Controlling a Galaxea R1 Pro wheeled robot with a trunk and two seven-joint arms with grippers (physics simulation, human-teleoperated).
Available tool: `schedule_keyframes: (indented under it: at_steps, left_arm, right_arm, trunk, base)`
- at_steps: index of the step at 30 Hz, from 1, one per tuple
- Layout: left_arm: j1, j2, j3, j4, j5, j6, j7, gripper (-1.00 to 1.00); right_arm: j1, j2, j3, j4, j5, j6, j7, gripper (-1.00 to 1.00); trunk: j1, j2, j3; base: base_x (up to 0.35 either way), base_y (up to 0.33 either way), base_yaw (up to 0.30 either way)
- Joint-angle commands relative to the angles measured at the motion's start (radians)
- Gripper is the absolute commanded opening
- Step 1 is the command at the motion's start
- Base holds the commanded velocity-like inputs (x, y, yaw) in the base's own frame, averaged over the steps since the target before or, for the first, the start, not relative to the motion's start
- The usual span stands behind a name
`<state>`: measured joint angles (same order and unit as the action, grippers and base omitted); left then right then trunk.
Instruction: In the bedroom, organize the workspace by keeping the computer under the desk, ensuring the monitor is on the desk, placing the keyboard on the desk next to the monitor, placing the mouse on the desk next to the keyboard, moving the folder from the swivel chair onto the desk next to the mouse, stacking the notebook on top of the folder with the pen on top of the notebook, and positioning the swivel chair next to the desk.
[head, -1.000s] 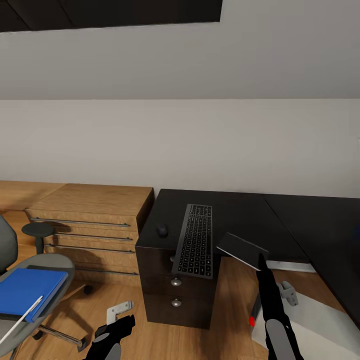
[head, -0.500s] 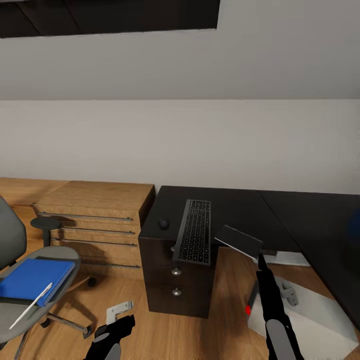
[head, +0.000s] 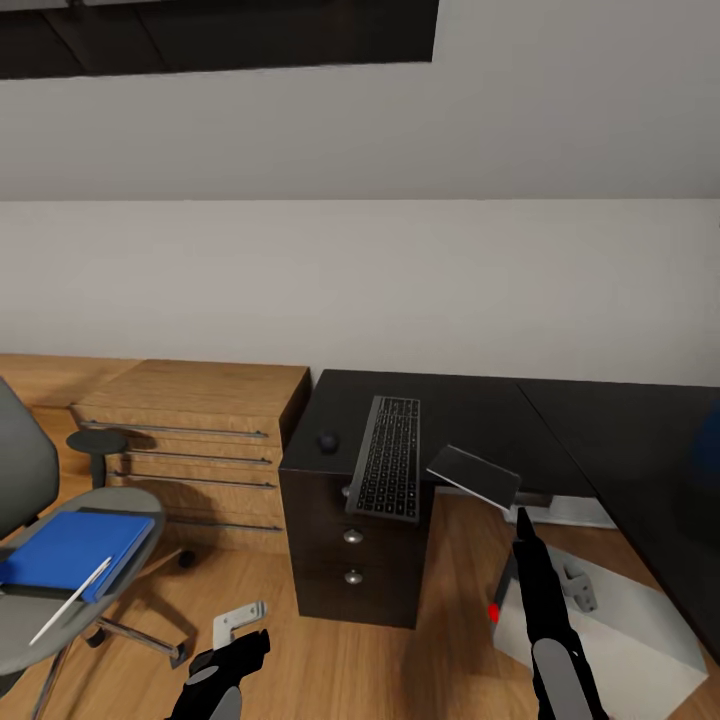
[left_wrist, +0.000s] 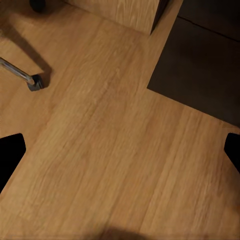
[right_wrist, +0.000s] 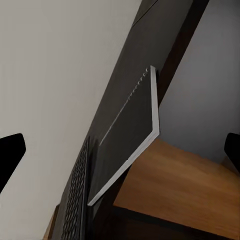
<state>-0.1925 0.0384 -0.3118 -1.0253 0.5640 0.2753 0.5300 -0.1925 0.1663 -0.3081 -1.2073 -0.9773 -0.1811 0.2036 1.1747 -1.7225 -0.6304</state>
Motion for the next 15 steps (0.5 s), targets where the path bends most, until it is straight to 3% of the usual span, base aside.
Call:
schedule_keyframes:
  at_steps: [1, 10, 15]
  left_arm:
    - [-0.001, 0.001, -0.004, -0.001, 0.007, 0.002, 0.008, 1.00]
    - [-0.001, 0.001, -0.004, 0.006, 0.008, 0.002, 0.007, 1.00]
    - [-0.001, 0.001, -0.004, 0.033, 0.007, 0.002, 0.005, 1.00]
  right_arm:
    - [-0.001, 0.001, -0.002, 0.000, -0.011, 0.000, 0.008, 1.00]
    - [-0.001, 0.001, 0.003, 0.009, -0.006, 0.001, 0.007, 1.00]
    - [-0.001, 0.000, 0.042, 0.055, 0.041, -0.001, 0.000, 1.00]
  trunk:
    - [0.000, -0.001, -0.001]
    - [0.000, -0.001, -0.001]
    - [0.000, -0.001, -0.001]
  base:
    - [-0.055, 0.000, 0.000]
    - [-0.245, 0.000, 0.000]
    - [-0.233, 0.000, 0.000]
